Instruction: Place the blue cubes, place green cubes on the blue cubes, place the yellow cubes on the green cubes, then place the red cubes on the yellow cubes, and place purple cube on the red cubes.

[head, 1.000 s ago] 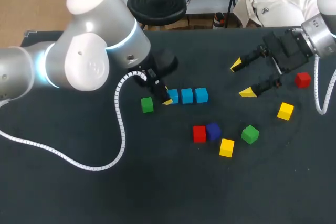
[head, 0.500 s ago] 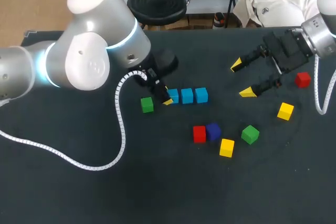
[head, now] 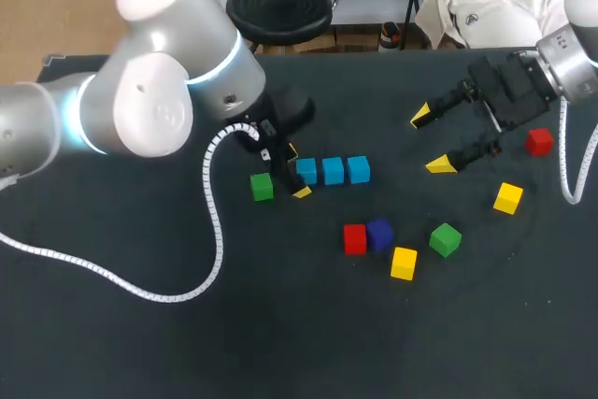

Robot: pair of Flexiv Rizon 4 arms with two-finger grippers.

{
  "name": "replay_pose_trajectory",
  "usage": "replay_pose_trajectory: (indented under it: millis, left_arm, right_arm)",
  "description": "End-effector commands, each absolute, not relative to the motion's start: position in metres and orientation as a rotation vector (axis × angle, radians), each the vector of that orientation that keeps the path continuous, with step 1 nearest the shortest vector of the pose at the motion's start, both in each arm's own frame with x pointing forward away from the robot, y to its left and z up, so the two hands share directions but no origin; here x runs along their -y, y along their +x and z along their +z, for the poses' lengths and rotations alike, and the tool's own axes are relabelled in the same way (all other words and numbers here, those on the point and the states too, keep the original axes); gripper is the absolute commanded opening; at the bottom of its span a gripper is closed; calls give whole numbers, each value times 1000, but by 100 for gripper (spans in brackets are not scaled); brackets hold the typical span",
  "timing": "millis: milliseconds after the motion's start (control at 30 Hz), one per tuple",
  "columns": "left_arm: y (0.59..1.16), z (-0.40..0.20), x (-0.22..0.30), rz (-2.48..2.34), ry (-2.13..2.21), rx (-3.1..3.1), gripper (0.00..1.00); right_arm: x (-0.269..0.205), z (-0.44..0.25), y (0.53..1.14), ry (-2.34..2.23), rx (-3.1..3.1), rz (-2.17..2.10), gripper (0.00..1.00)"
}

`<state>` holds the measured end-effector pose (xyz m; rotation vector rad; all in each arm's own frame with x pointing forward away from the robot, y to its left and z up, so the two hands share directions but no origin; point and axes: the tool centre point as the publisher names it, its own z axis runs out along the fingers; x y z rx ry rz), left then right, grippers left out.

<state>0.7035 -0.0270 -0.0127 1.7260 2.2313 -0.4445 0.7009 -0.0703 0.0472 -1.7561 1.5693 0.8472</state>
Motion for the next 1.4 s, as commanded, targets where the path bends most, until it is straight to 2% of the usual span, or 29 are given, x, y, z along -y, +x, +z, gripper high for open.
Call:
replay_pose_trajectory:
  millis: [33, 667, 1167, 1400]
  left_arm:
    - [697, -3, 18, -485, 1729, -2187, 100]
    - [670, 28, -8, -793, 1791, -1990, 100]
    - [667, 51, -25, -795, 1799, -1944, 100]
    - [667, 41, -40, -772, 1773, -2008, 100]
  right_arm:
    - [70, 47, 701, -1756, -1568, 847, 100]
    - [70, 47, 701, -1756, -1568, 847, 100]
    - [70, 47, 701, -1756, -1568, 847, 100]
    - [70, 47, 701, -1756, -1568, 847, 100]
